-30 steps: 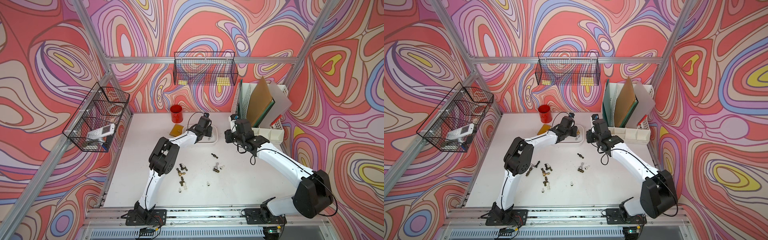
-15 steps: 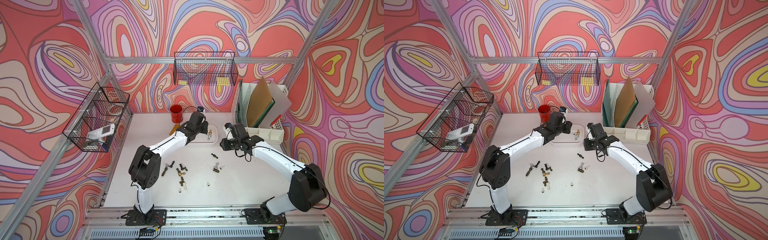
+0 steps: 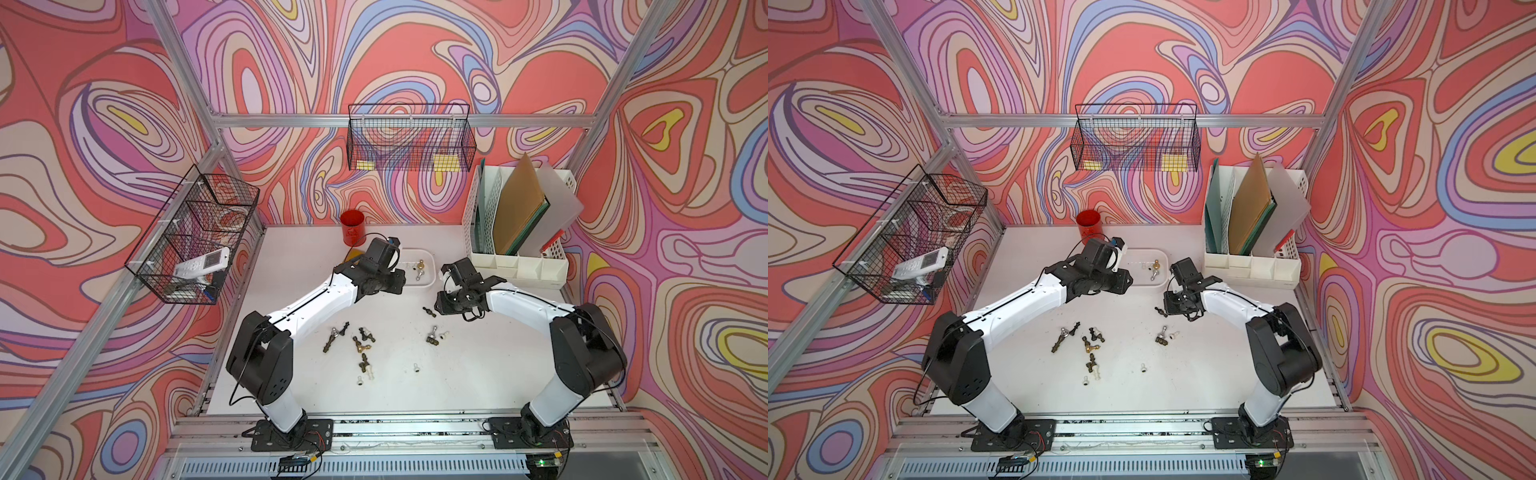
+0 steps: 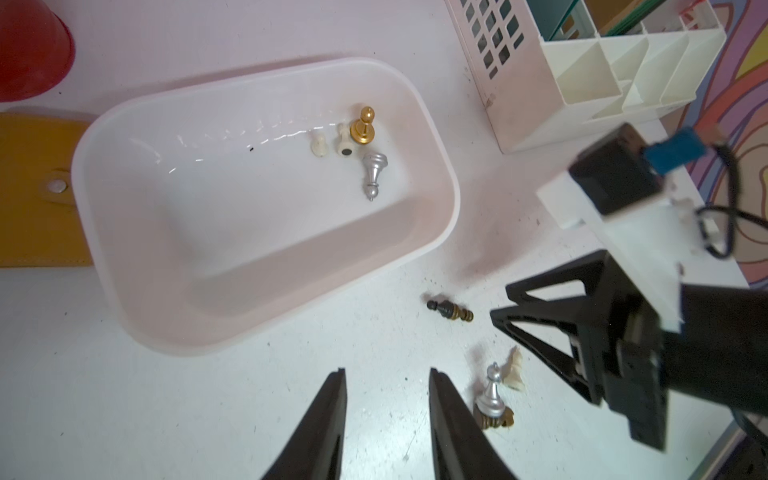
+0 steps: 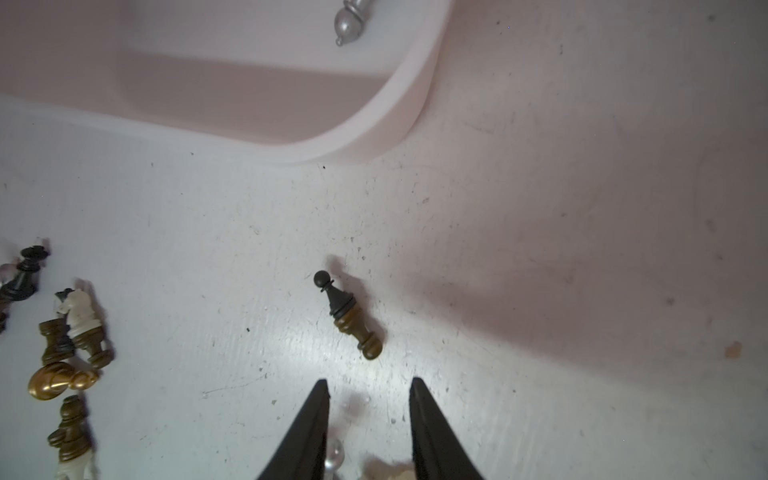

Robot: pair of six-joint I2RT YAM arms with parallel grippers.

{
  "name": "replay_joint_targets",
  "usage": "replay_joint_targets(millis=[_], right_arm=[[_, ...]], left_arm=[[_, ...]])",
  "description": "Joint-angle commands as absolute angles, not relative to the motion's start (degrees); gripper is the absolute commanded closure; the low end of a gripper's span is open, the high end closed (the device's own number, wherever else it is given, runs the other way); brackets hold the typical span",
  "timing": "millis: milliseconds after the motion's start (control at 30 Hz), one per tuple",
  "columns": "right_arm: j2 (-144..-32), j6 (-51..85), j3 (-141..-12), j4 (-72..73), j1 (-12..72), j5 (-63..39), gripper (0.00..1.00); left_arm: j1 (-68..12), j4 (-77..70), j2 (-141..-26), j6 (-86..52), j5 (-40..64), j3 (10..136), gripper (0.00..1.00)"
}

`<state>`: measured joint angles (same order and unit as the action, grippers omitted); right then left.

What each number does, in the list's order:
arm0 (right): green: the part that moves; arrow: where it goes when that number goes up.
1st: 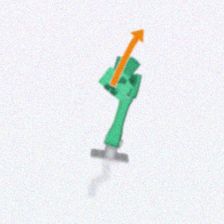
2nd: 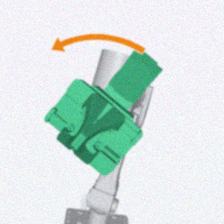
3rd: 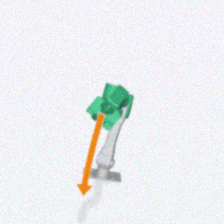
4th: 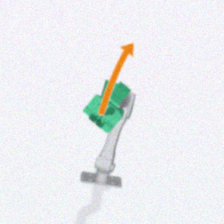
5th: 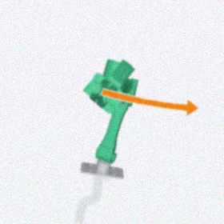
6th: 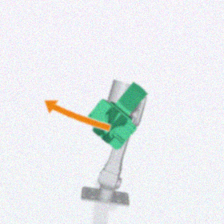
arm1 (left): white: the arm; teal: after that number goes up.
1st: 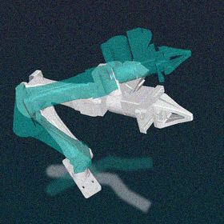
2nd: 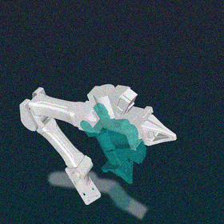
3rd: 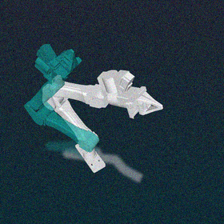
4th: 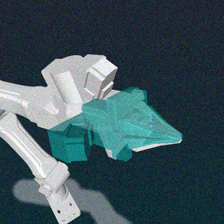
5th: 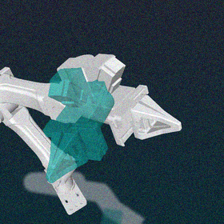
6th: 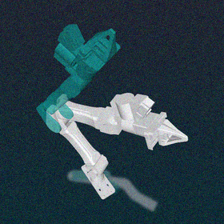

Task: Put the chess pieces into the storage box
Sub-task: Pick up the chess piece at the center of the board.

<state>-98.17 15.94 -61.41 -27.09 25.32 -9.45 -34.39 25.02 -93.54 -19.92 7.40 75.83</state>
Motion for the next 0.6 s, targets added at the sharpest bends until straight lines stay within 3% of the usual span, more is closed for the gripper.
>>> replay_joint_targets(millis=[0, 300, 567], right_arm=[[-100.91, 12.8, -63.47, -26.54, 25.61, -8.56, 0.67], [-95.32, 17.85, -57.09, -27.92, 26.2, -9.32, 0.65], [-93.95, 20.77, -54.86, -26.64, 30.58, -9.01, 0.61]], left_arm=[[-33.93, 30.52, -88.78, -17.41, 7.9, 73.58, 0.61], [-33.93, 31.24, -85.34, -19.57, 13.17, 67.86, 0.61], [-33.93, 32.97, -84.33, -18.28, 10.95, 66.2, 0.61]])
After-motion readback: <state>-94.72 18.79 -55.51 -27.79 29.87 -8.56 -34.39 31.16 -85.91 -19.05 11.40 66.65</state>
